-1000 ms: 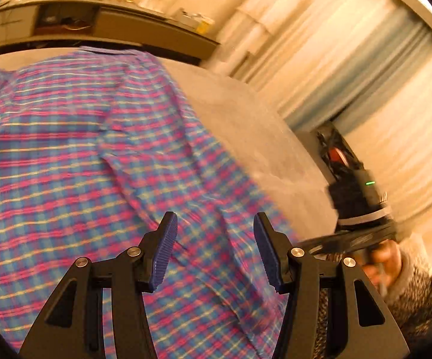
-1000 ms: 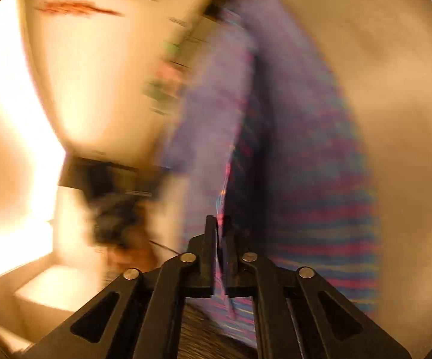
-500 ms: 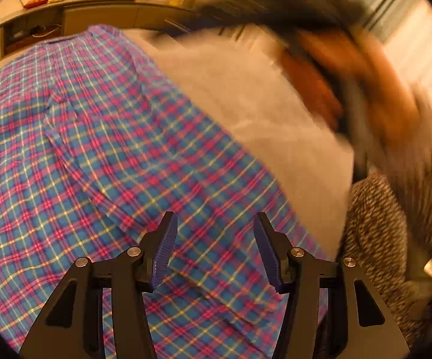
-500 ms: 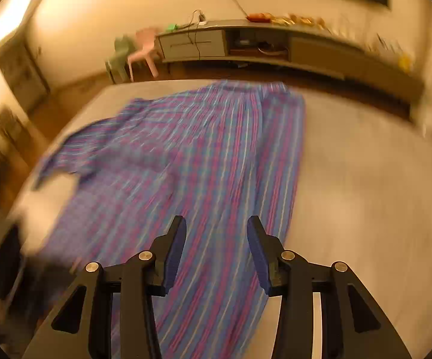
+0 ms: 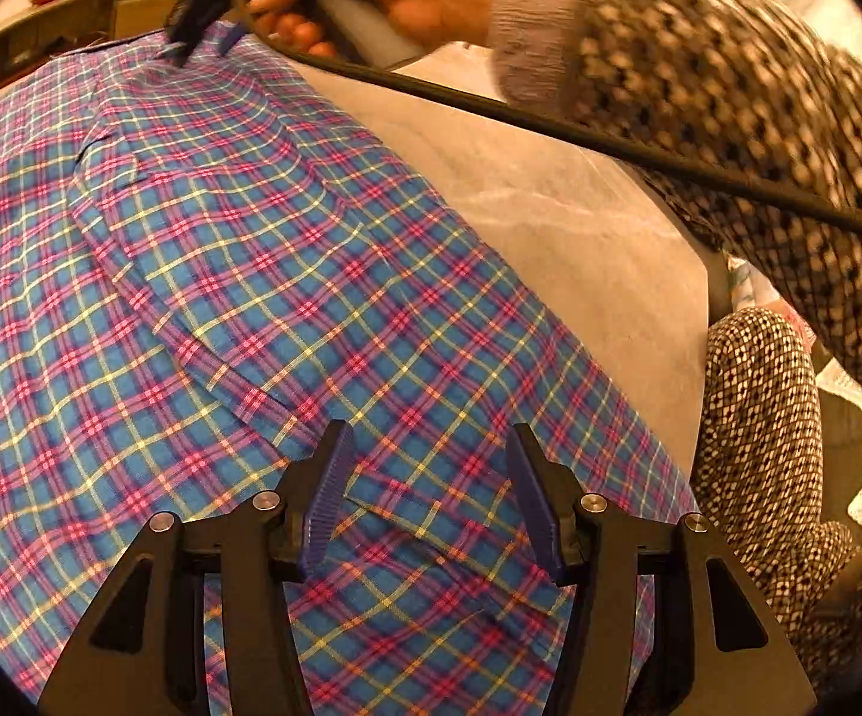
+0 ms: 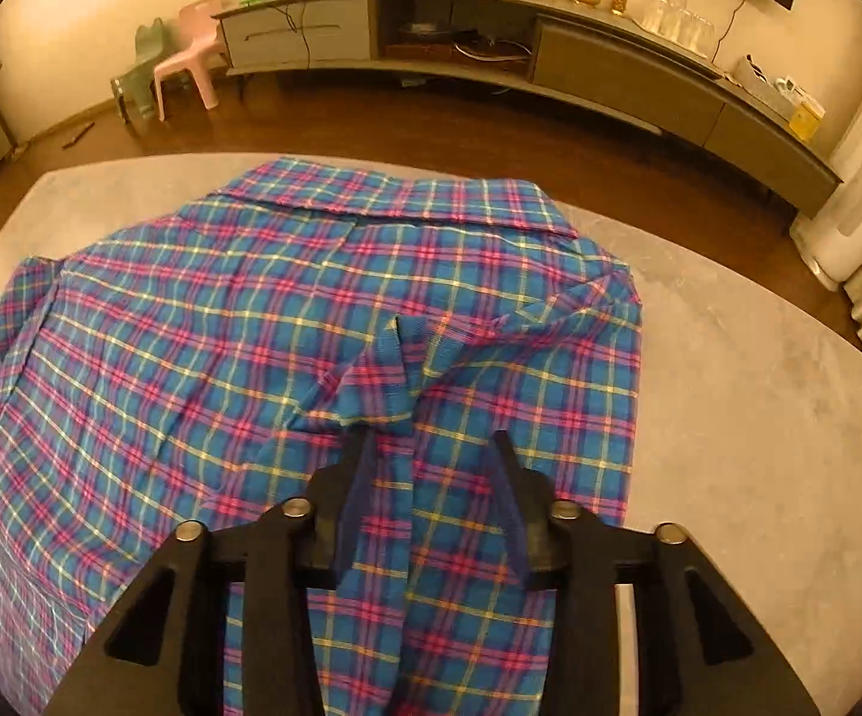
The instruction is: Fold clothes
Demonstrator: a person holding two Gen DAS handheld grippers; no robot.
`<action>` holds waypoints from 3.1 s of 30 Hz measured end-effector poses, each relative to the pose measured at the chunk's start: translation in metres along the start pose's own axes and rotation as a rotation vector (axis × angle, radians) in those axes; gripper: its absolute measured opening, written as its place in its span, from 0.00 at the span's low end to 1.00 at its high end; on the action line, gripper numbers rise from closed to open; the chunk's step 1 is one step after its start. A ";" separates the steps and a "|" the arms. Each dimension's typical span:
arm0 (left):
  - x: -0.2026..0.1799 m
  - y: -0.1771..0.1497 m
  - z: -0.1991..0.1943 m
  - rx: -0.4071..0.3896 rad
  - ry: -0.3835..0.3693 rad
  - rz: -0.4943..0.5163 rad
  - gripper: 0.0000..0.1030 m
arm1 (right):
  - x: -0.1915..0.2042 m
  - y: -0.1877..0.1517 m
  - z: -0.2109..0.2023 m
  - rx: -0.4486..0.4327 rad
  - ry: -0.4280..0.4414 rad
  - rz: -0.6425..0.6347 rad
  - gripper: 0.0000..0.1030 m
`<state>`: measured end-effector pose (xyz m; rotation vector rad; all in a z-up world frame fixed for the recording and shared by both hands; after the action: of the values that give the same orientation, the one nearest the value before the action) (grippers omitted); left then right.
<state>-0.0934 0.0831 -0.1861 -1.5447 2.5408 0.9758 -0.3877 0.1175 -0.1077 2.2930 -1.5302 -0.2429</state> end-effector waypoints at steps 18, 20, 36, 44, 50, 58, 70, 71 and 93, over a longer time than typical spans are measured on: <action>0.284 -0.085 -0.366 -0.822 0.734 -0.985 0.60 | 0.213 -0.119 -0.166 -0.033 0.191 -0.199 0.59; 0.309 -0.147 -0.411 -0.965 0.867 -1.217 0.65 | 0.285 -0.106 -0.185 -0.061 0.383 -0.205 0.71; 0.370 -0.299 -0.428 -1.096 0.730 -1.660 0.65 | 0.635 -0.107 -0.038 0.008 0.412 -0.643 0.77; 0.376 -0.281 -0.415 -1.043 0.700 -1.610 0.65 | 0.630 -0.094 0.005 0.026 0.352 -0.630 0.27; 0.346 -0.167 -0.339 -0.745 0.515 -1.101 0.65 | 0.562 -0.059 -0.042 -0.014 0.349 -0.533 0.04; 0.172 -0.149 -0.168 -0.317 0.355 -0.597 0.65 | 0.362 0.041 -0.196 -0.267 0.381 -0.223 0.04; 0.129 -0.179 -0.105 -0.113 0.669 -0.449 0.35 | 0.197 0.091 -0.253 -0.385 0.453 0.051 0.04; 0.126 -0.178 -0.105 -0.112 0.662 -0.449 0.06 | 0.193 0.087 -0.251 -0.383 0.456 0.053 0.04; -0.068 -0.060 -0.024 -0.021 0.340 -0.049 0.15 | -0.169 -0.024 -0.288 -0.632 0.487 0.510 0.04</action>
<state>-0.0034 0.1059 -0.1754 -1.9168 2.6938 0.7957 -0.3356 0.3405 0.1361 1.3065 -1.4448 -0.0130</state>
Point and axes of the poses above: each gripper's, at about its wrist camera, not at the fingertips, and z roughly the way its jaws point, x to its left, y to its top, the point moved 10 cm from there along z, roughly the way its jaws point, and after that the axes turned 8 degrees about y, right-handed, at the moved point
